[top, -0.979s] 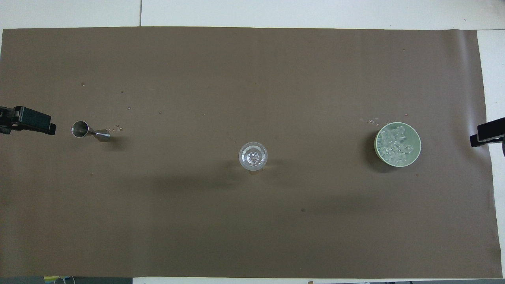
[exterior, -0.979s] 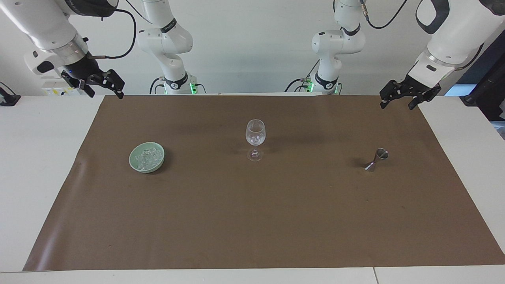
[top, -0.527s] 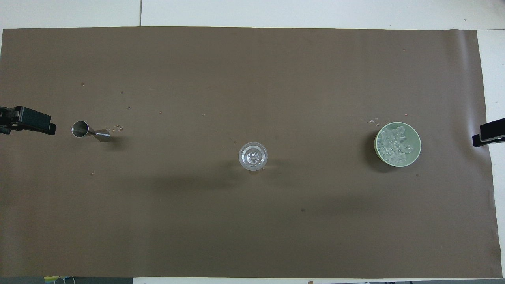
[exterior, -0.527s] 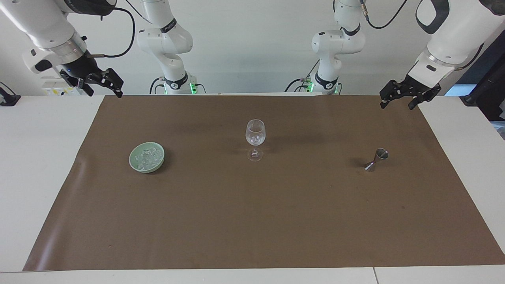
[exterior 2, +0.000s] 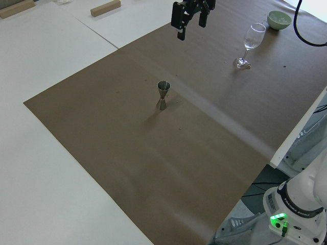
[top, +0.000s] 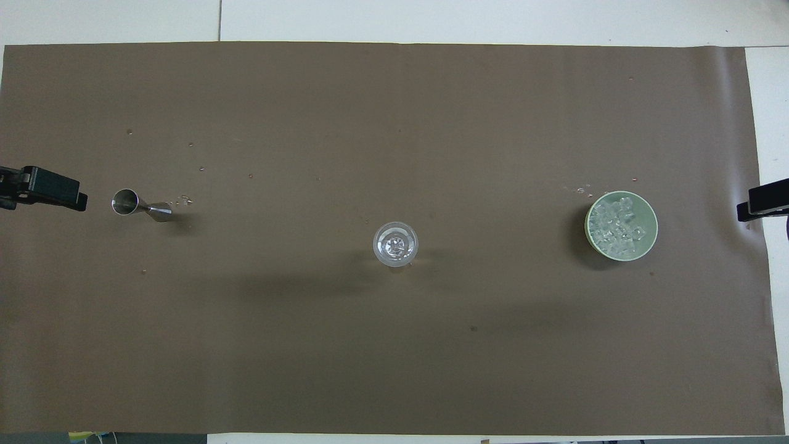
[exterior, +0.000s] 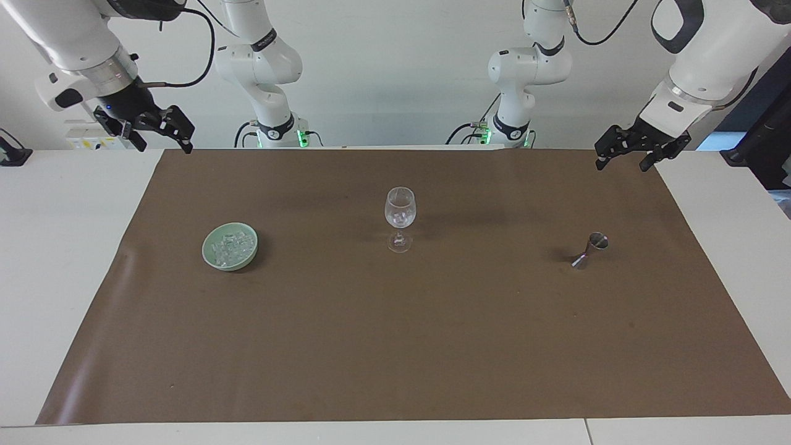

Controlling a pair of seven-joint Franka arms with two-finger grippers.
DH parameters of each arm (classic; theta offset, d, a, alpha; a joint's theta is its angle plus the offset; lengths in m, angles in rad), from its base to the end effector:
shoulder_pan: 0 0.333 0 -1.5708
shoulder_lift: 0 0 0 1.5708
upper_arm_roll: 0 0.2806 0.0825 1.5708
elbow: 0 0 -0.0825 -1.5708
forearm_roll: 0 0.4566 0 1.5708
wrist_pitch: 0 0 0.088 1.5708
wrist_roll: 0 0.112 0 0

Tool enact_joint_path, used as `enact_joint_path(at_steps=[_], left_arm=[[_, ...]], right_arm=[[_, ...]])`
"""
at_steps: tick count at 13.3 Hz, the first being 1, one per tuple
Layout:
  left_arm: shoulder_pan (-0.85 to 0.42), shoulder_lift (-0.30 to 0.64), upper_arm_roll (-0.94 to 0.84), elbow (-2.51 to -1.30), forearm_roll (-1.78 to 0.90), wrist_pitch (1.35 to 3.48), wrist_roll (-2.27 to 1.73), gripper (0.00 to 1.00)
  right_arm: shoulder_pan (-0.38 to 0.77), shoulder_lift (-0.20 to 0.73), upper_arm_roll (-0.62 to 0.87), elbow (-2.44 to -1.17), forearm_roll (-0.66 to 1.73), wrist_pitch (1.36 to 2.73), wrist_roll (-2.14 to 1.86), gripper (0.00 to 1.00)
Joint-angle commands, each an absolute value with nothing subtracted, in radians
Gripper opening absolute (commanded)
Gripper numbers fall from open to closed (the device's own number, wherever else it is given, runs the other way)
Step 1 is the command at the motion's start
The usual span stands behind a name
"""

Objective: Pour wine and add ice with both arms

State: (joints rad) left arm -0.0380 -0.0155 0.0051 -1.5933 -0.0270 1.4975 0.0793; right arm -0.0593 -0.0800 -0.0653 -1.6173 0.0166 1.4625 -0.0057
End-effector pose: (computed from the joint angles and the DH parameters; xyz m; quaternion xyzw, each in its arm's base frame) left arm 0.6136 -0.0234 0.5755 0.9975 -0.0565 -0.0398 0.0145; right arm 0.5883 -0.0729 0.5987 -0.9975 0.0586 0.0367 0.0133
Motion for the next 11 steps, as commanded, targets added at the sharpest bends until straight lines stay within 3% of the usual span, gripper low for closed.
enact_joint_path(at_steps=[1, 11], left_arm=[[-0.051, -0.041, 0.018, -1.623, -0.009, 1.513, 0.087, 1.0], [-0.051, -0.041, 0.018, -1.623, -0.009, 1.513, 0.087, 1.0]], right_arm=[[-0.095, -0.089, -0.045, -1.623, 0.006, 1.488, -0.035, 1.0], [-0.1, -0.089, -0.043, -1.629, 0.006, 1.509, -0.087, 1.0]])
